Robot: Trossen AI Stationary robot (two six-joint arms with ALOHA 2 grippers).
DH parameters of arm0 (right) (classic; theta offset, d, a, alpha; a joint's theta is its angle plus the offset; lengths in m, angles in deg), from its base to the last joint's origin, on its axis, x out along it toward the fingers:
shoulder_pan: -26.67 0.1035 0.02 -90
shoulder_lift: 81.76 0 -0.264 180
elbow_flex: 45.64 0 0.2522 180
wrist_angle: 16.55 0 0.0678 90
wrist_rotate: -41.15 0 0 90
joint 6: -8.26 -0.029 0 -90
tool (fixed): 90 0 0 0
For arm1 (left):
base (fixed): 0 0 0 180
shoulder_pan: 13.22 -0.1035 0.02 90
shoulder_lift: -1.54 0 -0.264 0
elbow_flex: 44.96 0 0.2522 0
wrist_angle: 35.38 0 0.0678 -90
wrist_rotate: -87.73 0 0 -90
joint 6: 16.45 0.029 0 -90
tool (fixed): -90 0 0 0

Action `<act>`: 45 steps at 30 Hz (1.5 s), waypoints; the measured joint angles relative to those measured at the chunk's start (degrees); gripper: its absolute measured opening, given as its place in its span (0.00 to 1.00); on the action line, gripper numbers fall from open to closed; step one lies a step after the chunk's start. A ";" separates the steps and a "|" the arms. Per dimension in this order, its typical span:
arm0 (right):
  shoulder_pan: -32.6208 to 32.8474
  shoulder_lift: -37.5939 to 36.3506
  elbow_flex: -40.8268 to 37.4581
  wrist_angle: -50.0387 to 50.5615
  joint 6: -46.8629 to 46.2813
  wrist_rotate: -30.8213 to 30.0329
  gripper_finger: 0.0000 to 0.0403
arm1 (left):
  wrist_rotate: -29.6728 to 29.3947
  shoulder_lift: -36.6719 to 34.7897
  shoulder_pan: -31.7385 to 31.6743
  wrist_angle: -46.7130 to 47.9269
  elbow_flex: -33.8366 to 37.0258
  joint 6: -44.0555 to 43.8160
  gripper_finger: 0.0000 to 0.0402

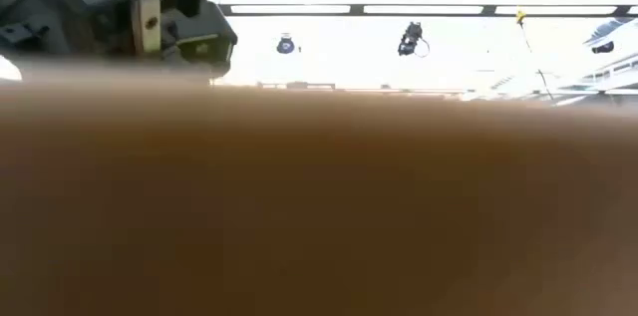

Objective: Stack plastic plates
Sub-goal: Stack the white plate on top of the orange plate

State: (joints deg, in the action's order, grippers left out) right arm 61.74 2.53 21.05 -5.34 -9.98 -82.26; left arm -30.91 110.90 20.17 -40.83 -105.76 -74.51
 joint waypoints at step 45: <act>-4.09 -0.02 -7.50 -11.95 -1.75 0.00 0.43 | -3.44 -61.36 -80.51 55.94 1.75 12.45 0.04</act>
State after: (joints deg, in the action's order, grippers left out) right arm 57.65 2.51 13.55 -17.29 -11.73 -82.26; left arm -34.35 49.55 -60.34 15.12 -104.02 -62.06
